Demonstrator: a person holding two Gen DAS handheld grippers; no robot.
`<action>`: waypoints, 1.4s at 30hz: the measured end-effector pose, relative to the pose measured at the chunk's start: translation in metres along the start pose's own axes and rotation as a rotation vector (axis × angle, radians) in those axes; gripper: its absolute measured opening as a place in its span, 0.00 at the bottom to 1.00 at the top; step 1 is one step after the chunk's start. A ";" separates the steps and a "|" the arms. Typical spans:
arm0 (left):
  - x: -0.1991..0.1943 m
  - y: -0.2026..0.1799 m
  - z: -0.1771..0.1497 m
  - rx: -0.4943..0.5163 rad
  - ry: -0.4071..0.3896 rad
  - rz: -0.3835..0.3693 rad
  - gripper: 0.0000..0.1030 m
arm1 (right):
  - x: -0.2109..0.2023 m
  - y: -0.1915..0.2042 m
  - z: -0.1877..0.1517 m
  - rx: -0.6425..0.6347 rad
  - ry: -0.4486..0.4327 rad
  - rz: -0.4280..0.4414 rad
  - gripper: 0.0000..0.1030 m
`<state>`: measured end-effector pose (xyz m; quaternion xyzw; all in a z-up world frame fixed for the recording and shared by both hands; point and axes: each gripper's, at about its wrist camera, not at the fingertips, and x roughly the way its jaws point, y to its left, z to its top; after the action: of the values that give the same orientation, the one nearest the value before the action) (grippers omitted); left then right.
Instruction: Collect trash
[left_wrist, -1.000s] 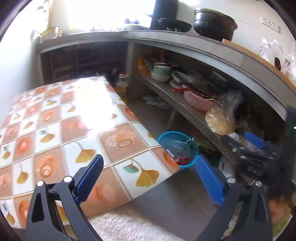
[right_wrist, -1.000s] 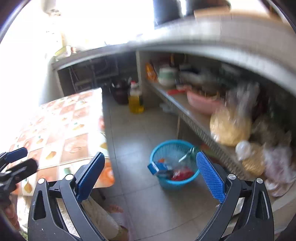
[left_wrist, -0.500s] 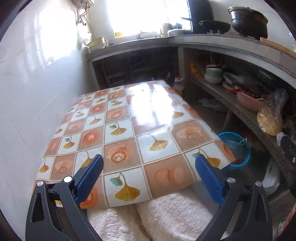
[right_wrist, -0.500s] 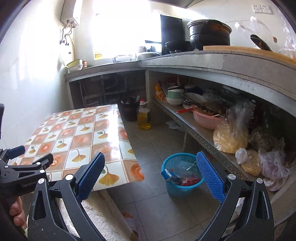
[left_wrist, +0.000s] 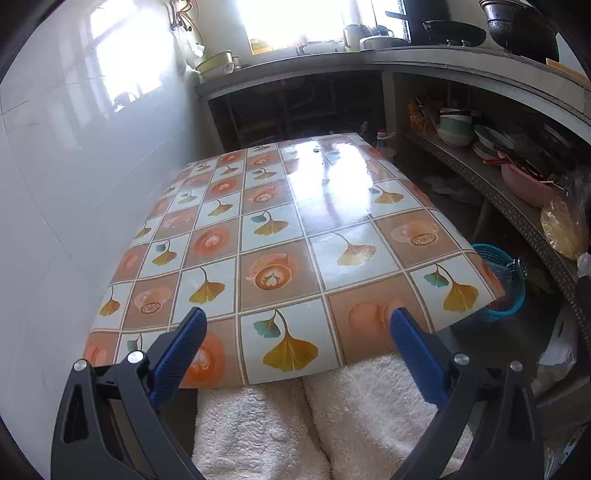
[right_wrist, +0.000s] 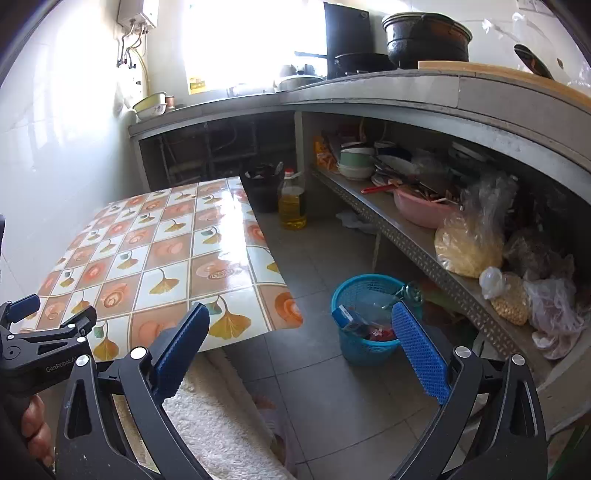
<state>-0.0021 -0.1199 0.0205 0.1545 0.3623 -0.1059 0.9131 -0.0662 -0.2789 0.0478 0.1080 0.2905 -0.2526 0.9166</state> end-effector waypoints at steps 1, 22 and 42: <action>0.001 0.000 0.001 0.002 0.003 -0.002 0.95 | 0.000 0.000 -0.001 -0.001 0.000 -0.003 0.92; 0.001 -0.006 -0.002 0.005 0.019 -0.020 0.95 | -0.002 -0.004 -0.001 -0.002 0.019 -0.010 0.92; 0.014 -0.001 -0.010 -0.009 0.094 -0.072 0.94 | 0.012 0.005 -0.008 -0.082 0.123 -0.024 0.92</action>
<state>0.0013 -0.1179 0.0039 0.1423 0.4106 -0.1297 0.8913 -0.0593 -0.2766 0.0342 0.0821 0.3576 -0.2441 0.8977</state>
